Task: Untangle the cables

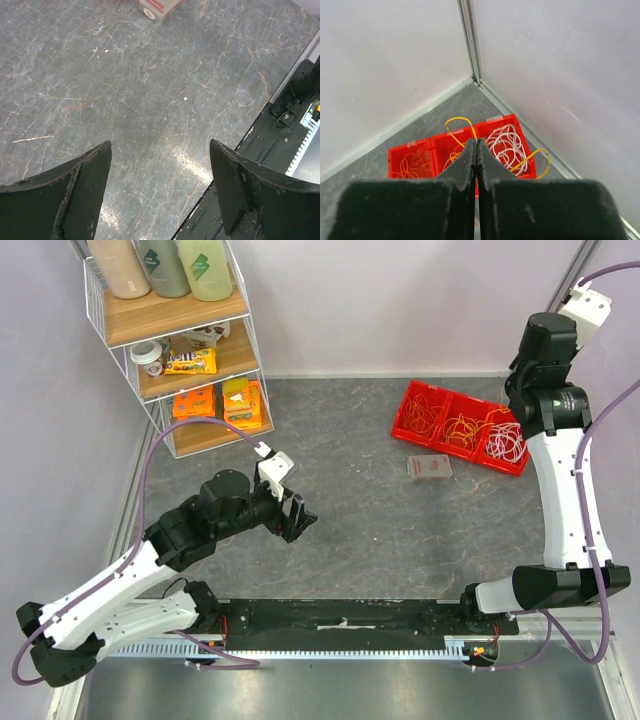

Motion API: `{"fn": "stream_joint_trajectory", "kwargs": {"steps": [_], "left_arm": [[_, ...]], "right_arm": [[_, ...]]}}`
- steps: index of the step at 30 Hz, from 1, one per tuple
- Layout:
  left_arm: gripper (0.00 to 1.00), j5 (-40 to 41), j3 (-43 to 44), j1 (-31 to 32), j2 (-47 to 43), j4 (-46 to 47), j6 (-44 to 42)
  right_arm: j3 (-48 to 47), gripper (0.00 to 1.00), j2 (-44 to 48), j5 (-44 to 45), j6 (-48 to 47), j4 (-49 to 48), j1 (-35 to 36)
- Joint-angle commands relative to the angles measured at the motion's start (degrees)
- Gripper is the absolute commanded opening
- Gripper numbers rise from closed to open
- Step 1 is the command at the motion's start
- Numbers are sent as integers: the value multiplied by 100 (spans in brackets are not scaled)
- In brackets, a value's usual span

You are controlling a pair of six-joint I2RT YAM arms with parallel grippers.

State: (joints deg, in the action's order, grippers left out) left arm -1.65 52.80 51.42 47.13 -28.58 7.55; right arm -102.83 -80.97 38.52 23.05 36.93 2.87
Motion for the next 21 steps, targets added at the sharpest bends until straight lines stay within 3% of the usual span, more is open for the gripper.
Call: {"fn": "stream_joint_trajectory", "kwargs": {"steps": [1,11,21], "left_arm": [[84,-46,-15,-53,-134,370,-175],[84,103,-68,-53,-248,362,-210],[84,139,-85,-44,-231,353,-228]], "right_arm": [[-334,0,3,244,-432,-572,-24],[-308,0,-463,182,-679,-1126,-24],[684,0,-911,59,-468,-1803,-24]]}}
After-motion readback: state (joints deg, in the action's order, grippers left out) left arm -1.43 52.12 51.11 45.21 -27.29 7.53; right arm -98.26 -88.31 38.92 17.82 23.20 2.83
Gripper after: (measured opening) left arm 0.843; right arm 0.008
